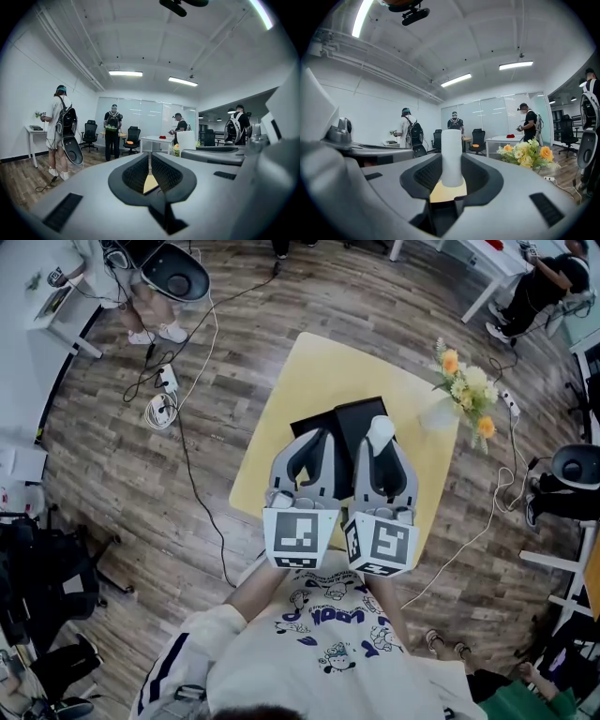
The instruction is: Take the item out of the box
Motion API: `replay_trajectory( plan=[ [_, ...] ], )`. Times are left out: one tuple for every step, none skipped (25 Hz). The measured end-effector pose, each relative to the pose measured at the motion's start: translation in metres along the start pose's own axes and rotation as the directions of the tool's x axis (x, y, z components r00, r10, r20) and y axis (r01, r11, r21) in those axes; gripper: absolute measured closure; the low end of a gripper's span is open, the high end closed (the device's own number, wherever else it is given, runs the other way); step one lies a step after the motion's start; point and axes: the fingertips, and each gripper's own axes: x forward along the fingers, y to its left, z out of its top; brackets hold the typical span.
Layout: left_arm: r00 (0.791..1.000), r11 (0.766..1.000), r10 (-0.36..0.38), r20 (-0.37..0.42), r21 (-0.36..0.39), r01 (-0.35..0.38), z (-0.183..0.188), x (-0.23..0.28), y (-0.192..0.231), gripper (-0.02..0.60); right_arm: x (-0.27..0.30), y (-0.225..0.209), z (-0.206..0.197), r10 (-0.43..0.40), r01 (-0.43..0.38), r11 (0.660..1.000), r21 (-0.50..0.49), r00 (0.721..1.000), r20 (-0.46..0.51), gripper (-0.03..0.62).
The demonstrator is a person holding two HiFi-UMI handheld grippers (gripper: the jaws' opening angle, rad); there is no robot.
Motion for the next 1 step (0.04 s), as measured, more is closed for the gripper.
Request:
replay_trajectory(
  plan=[
    [1.000,1.000,0.000,0.001,0.001,0.000,0.0007,0.0005,0.0001,0.552,0.0005,-0.0003,0.0003,0.001,-0.001,1.000,0.001,1.000,0.000,0.453]
  ],
)
